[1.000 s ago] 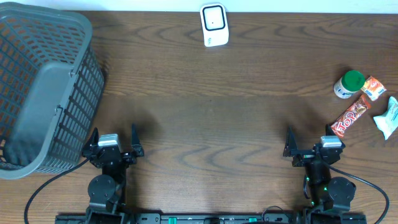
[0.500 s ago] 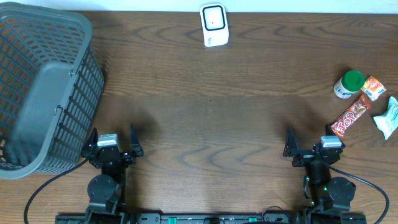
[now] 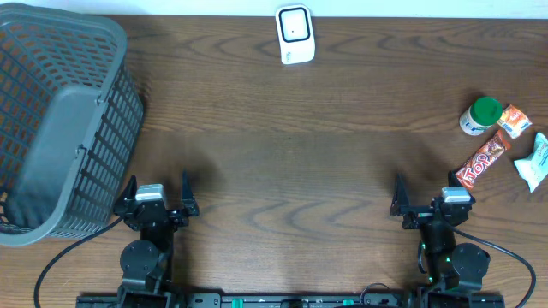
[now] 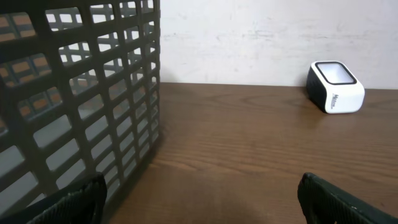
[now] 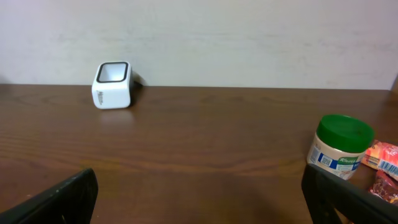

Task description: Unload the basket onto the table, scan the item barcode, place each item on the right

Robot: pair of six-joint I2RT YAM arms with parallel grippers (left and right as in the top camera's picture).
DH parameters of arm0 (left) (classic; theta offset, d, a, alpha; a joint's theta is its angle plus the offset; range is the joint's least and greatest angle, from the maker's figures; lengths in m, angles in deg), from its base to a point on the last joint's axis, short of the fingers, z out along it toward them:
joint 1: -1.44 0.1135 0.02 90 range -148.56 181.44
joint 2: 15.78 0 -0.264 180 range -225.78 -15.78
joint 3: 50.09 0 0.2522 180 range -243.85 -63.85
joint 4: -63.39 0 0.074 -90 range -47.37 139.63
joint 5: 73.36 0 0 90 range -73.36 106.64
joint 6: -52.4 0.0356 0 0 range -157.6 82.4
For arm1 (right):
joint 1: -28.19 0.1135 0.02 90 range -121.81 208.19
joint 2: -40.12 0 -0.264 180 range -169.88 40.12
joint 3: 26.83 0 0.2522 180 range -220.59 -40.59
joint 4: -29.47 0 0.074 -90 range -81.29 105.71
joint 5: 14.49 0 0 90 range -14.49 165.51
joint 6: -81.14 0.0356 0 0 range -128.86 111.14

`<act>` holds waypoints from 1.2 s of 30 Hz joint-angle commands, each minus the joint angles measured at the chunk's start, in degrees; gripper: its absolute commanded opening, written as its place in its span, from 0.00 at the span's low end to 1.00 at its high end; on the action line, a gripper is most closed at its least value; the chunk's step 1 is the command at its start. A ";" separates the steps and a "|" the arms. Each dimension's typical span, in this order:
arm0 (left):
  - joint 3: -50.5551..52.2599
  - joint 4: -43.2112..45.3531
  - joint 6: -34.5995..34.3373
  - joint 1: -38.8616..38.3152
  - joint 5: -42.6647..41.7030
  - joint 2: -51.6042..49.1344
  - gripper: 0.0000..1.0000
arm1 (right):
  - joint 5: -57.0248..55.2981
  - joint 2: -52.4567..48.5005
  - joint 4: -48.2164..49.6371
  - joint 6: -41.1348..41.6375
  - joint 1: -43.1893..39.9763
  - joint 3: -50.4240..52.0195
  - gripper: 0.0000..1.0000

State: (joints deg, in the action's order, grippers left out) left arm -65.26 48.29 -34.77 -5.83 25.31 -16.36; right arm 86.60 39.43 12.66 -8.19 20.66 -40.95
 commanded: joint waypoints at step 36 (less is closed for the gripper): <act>1.18 -2.23 -0.50 3.19 -0.13 0.35 0.98 | 0.57 0.35 -0.20 0.59 0.46 0.04 0.99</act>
State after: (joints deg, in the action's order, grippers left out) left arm -65.26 48.29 -34.79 -2.42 25.31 -16.36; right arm 86.62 39.43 12.64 -8.19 20.66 -40.95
